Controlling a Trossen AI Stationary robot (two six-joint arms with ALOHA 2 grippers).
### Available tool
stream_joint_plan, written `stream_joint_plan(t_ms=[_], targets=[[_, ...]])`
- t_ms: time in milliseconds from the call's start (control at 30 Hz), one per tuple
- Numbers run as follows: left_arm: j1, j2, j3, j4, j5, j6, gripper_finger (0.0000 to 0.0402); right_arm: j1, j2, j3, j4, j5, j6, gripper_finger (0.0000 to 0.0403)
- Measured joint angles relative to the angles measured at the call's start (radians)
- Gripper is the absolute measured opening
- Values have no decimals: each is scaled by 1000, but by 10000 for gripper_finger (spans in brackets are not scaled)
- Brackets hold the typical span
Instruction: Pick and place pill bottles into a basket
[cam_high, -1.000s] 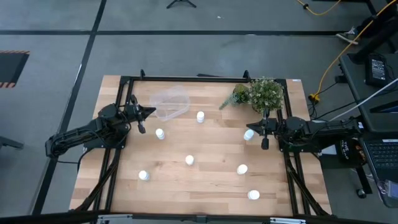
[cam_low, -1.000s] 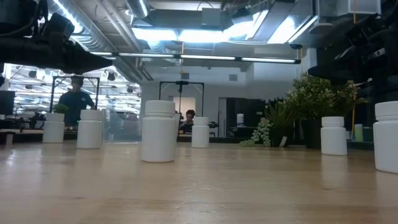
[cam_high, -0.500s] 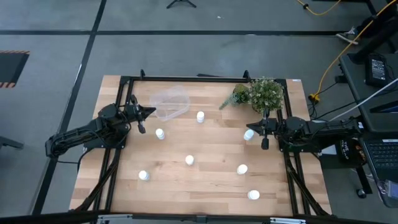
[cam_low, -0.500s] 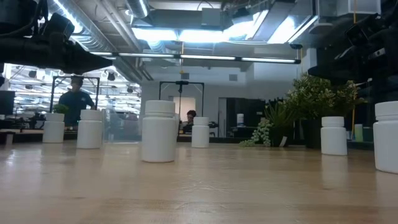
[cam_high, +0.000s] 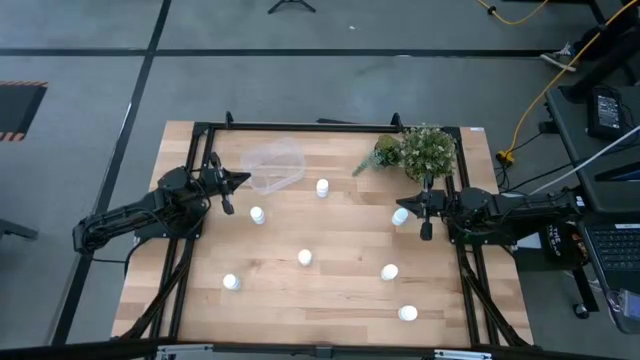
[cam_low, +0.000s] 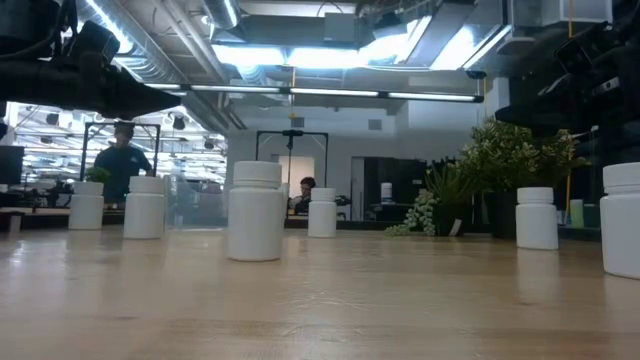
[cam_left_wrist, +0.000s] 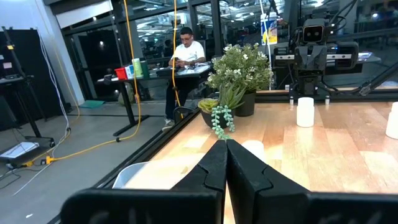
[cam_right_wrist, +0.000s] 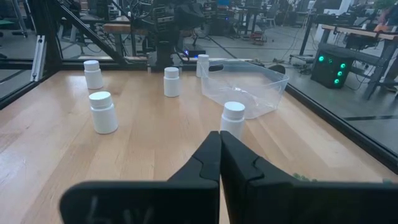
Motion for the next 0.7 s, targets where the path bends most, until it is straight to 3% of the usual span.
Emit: stream_joint_plan(t_ms=[700], targets=[[0,0,0,0,0,0,3,0,0,0,0,0,-15,4]])
